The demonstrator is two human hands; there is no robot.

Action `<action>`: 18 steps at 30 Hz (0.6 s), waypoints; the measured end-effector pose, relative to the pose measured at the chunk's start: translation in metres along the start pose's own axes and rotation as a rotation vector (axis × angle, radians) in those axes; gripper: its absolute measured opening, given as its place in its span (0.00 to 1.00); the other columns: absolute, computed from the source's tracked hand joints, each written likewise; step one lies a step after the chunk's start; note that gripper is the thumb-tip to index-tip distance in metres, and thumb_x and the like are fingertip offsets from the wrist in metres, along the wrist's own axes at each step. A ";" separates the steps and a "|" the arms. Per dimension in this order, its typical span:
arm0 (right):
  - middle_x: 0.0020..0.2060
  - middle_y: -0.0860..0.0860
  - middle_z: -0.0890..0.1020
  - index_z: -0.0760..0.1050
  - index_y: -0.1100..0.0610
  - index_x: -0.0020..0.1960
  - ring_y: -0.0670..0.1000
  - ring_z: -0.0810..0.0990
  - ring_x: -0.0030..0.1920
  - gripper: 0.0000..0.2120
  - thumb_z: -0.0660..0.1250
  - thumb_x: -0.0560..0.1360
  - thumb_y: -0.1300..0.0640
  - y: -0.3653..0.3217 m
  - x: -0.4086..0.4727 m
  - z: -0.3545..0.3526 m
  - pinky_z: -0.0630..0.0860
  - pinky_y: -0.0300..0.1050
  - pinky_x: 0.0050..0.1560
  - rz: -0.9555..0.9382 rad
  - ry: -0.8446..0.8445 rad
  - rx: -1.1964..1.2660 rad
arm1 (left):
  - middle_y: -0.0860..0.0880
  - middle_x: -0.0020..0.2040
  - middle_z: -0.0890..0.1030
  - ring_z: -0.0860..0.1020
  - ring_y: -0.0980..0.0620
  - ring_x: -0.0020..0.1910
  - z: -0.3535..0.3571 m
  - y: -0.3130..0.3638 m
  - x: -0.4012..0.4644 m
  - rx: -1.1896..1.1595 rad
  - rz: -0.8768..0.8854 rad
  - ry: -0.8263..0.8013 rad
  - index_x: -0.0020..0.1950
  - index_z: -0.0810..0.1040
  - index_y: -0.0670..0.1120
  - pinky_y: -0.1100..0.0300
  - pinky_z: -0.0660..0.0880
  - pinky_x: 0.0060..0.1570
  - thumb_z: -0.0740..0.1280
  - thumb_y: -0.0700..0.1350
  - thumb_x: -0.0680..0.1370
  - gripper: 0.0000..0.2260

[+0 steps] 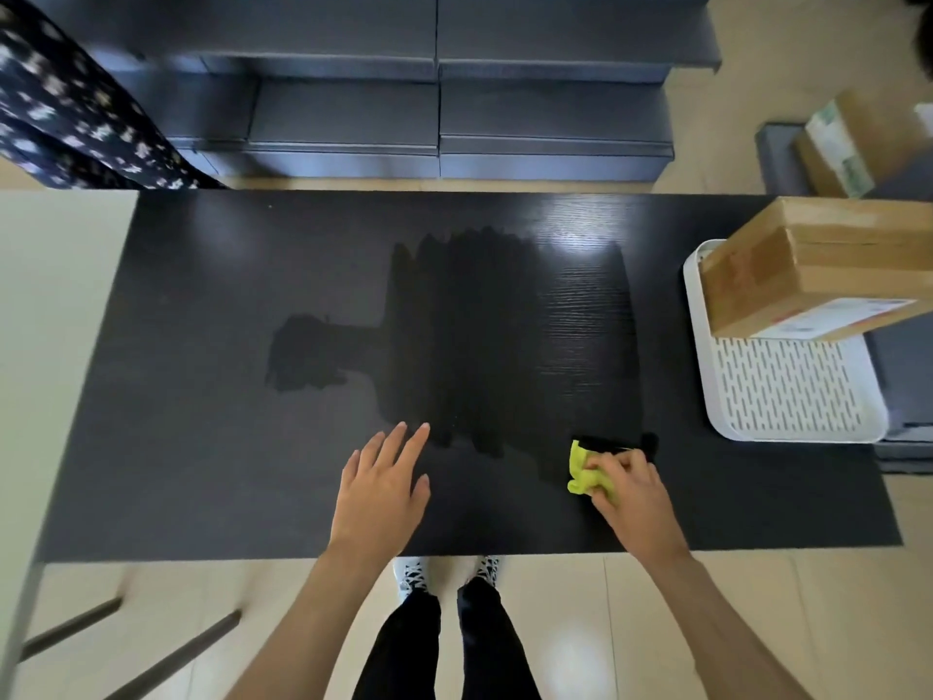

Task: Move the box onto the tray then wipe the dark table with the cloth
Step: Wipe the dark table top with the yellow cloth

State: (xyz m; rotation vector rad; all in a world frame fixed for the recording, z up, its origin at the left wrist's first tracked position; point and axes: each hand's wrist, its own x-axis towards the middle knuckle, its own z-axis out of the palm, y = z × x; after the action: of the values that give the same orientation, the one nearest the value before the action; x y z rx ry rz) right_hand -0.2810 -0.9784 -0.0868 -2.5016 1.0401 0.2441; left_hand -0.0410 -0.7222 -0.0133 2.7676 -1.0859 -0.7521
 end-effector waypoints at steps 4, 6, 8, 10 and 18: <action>0.52 0.47 0.70 0.75 0.43 0.65 0.52 0.76 0.42 0.17 0.72 0.77 0.49 0.004 0.008 -0.007 0.75 0.46 0.39 0.035 0.059 0.015 | 0.51 0.82 0.61 0.60 0.46 0.81 0.006 -0.006 -0.011 -0.017 -0.046 -0.024 0.82 0.55 0.57 0.47 0.59 0.79 0.57 0.56 0.84 0.26; 0.49 0.49 0.73 0.77 0.47 0.64 0.52 0.76 0.36 0.17 0.73 0.77 0.48 -0.003 0.015 -0.006 0.71 0.44 0.35 0.019 0.101 -0.023 | 0.51 0.82 0.62 0.61 0.46 0.80 0.005 -0.008 -0.016 -0.015 -0.069 -0.015 0.82 0.55 0.56 0.47 0.59 0.79 0.57 0.56 0.84 0.27; 0.47 0.50 0.75 0.77 0.49 0.63 0.51 0.73 0.32 0.17 0.73 0.77 0.47 -0.015 0.020 -0.003 0.68 0.42 0.32 0.010 0.134 -0.051 | 0.51 0.81 0.64 0.63 0.46 0.79 0.003 -0.013 -0.018 -0.032 -0.098 -0.006 0.83 0.54 0.56 0.47 0.62 0.78 0.58 0.55 0.84 0.28; 0.46 0.51 0.76 0.78 0.51 0.63 0.49 0.71 0.30 0.16 0.72 0.78 0.47 -0.028 0.020 0.000 0.67 0.41 0.31 0.043 0.150 -0.051 | 0.50 0.79 0.67 0.66 0.45 0.77 0.000 -0.021 -0.017 -0.081 -0.146 0.015 0.83 0.54 0.56 0.46 0.66 0.75 0.61 0.53 0.83 0.29; 0.49 0.53 0.77 0.77 0.52 0.62 0.58 0.81 0.39 0.16 0.70 0.78 0.45 -0.118 0.024 0.020 0.73 0.48 0.40 0.198 0.062 0.178 | 0.48 0.79 0.68 0.66 0.43 0.77 -0.016 -0.071 -0.005 -0.124 -0.200 0.045 0.82 0.59 0.53 0.42 0.68 0.73 0.63 0.52 0.83 0.28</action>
State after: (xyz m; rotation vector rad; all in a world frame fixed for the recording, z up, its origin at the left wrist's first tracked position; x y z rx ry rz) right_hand -0.1806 -0.9098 -0.0754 -2.2626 1.2778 0.1266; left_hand 0.0072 -0.6672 -0.0147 2.7989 -0.7346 -0.7451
